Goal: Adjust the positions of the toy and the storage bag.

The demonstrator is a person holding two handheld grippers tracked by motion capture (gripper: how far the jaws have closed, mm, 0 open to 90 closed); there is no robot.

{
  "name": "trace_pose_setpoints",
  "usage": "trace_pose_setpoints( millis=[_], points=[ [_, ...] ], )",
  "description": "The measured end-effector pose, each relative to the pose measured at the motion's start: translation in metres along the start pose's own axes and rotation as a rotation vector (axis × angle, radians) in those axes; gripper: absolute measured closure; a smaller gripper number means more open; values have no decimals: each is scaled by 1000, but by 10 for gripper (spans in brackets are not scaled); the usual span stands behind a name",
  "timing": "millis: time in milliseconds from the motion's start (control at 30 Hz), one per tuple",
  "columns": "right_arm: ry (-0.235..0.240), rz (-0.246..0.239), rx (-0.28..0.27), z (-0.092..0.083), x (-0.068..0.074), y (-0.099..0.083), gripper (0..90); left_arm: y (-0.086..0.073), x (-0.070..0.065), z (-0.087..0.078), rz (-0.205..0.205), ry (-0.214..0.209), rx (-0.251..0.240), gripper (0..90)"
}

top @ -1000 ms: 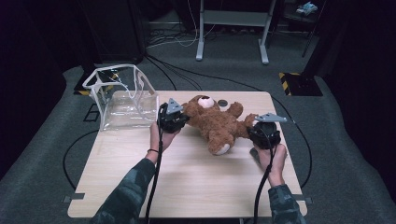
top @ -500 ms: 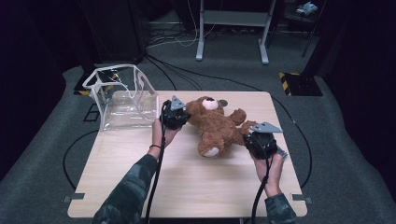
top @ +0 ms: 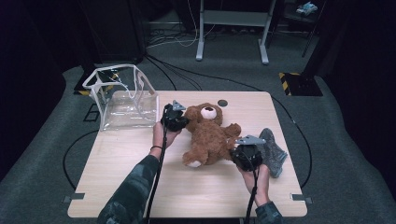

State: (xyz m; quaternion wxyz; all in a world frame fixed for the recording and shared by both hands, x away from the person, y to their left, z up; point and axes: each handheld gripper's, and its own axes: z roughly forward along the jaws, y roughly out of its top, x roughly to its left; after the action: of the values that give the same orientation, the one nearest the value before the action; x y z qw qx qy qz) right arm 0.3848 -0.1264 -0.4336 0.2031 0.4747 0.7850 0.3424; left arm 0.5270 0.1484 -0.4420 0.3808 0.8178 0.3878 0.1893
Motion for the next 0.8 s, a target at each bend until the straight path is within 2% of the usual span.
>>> trace_pose_setpoints(
  millis=[67,167,200,333,367,400,467,500,600,633,667,733,800],
  points=[
    [36,16,-7,6,-2,-5,801,-4,4,1,-33,-7,-1,804],
    [61,39,-2,8,-3,-5,796,-7,8,0,-78,-13,1,780],
    [65,36,-1,9,-2,-5,795,-8,9,0,-75,-10,11,773],
    [81,28,-4,10,2,-4,788,-8,12,-2,-115,10,29,704],
    [86,48,7,10,5,-4,785,-8,13,-3,-133,17,29,659],
    [84,35,1,11,5,-4,784,-8,14,-4,-153,21,24,590],
    [86,42,1,12,5,-5,780,-9,15,-9,-169,31,30,470],
    [92,45,8,12,6,-5,778,-9,15,-11,-191,38,26,426],
    [92,44,9,12,7,-6,773,-8,16,-21,-191,42,14,329],
    [91,48,9,11,7,-6,773,-5,15,-23,-219,35,3,309],
    [94,52,11,11,8,-6,773,-2,15,-26,-229,29,0,282],
    [102,48,1,12,10,-6,772,6,11,-32,-211,36,-20,265],
    [110,48,5,13,15,-5,772,15,7,-36,-211,17,-26,249]
  ],
)
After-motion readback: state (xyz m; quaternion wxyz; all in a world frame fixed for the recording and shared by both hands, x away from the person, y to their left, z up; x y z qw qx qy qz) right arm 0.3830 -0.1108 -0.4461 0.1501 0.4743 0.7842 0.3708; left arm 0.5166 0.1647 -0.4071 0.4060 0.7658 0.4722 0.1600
